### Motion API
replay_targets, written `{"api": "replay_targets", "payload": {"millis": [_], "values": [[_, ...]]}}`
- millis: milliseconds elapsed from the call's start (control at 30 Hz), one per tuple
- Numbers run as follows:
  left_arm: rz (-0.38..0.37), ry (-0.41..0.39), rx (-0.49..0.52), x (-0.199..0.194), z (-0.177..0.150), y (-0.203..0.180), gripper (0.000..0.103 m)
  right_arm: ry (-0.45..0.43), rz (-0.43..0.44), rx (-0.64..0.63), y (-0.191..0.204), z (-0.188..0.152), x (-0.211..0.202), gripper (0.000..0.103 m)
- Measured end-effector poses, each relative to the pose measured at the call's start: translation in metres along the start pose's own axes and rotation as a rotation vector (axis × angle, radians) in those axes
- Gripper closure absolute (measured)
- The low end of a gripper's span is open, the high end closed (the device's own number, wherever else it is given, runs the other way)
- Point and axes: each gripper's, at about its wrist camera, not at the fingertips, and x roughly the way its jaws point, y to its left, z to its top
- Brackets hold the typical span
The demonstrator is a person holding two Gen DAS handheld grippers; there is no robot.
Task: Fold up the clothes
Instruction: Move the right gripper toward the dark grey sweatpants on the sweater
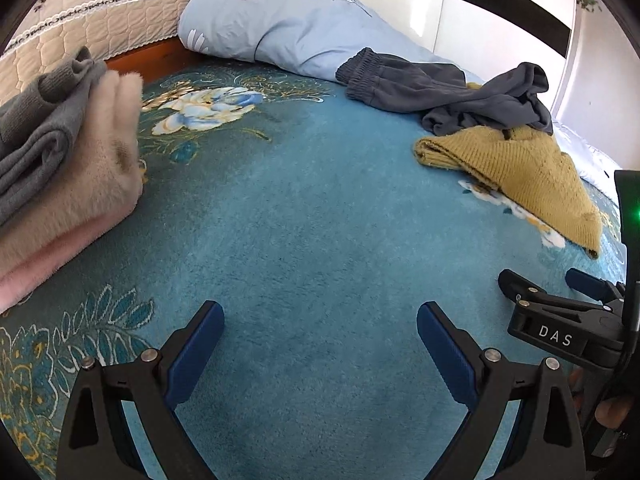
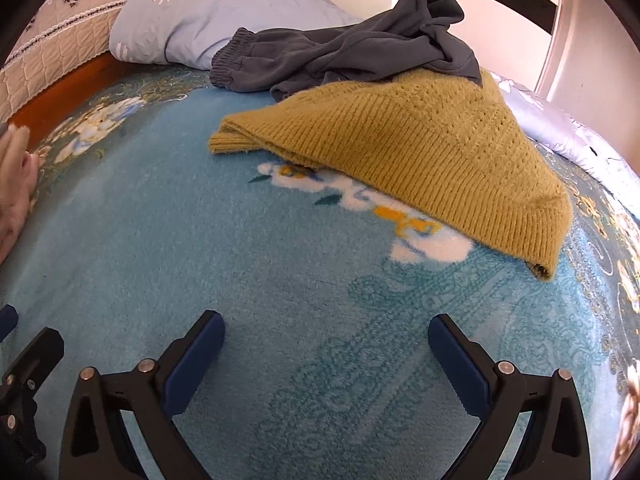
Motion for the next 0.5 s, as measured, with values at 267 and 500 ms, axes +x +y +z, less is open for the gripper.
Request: {"api": "replay_targets", "payload": {"millis": [267,500], "values": [[0.007,-0.007,0.012,-0.0008,-0.0019,0.002,0.006,0.019,0.02,0.011,-0.0057,0.0007,0.0052,0.0],[0.022,-0.001,0.023,0.0025,-0.0028,0.0014,0.006,0.04,0.032,0.021,-0.0068,0.007,0.0077,0.0]]}}
